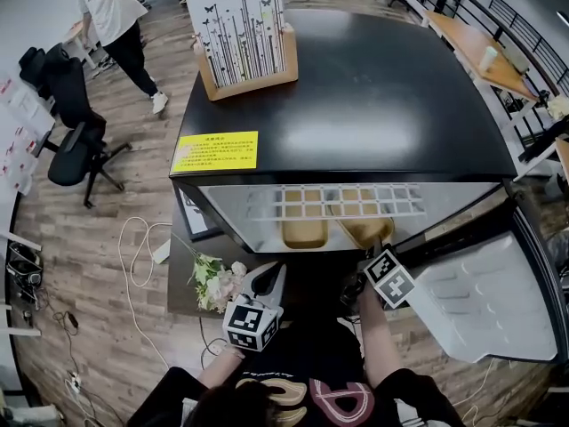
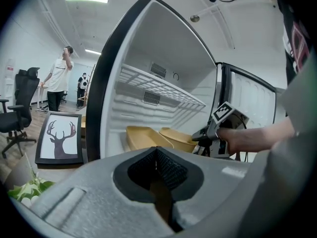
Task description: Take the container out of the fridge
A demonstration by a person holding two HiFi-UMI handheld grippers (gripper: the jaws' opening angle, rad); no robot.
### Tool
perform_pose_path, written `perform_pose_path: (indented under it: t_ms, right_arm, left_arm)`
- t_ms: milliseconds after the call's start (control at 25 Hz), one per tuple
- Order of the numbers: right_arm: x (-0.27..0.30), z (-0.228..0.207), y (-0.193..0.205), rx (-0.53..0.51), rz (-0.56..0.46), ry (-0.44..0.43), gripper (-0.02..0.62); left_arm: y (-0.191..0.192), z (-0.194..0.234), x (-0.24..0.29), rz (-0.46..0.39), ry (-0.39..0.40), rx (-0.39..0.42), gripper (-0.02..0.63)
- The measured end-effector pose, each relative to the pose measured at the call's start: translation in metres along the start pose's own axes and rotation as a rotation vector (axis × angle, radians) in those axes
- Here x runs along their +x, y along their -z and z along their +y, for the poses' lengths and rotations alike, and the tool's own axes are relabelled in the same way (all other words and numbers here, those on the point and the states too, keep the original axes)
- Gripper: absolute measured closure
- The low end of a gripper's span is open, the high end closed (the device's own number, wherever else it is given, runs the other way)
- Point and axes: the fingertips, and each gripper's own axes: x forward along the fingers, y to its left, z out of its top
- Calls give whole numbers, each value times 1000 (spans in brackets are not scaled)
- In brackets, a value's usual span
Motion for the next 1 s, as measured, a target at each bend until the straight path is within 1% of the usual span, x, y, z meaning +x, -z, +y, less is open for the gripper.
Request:
perform_pose_path:
  t_ms: [120, 320, 520, 680, 800, 1000]
  right_arm:
    - [8, -3, -3, -7, 5, 25, 423]
    - [18, -4, -2, 8, 32, 39, 423]
    - [25, -7, 2, -6, 54, 67, 426]
    - [28, -11, 6, 4, 70, 73, 434]
    - [30, -15, 9, 33, 81, 77, 440]
    - [32, -16, 9, 124, 78, 75, 509]
  left_arm:
    - [-1, 3, 1, 1, -12, -1, 597]
    - [-1, 6, 3, 5, -24, 1, 597]
    - [-2, 7, 5, 11, -30, 8, 597]
    - [-1, 8, 6, 13, -35, 5, 597]
    - [0, 8, 5, 14, -38, -1, 597]
    - [2, 15, 1, 7, -67, -29, 597]
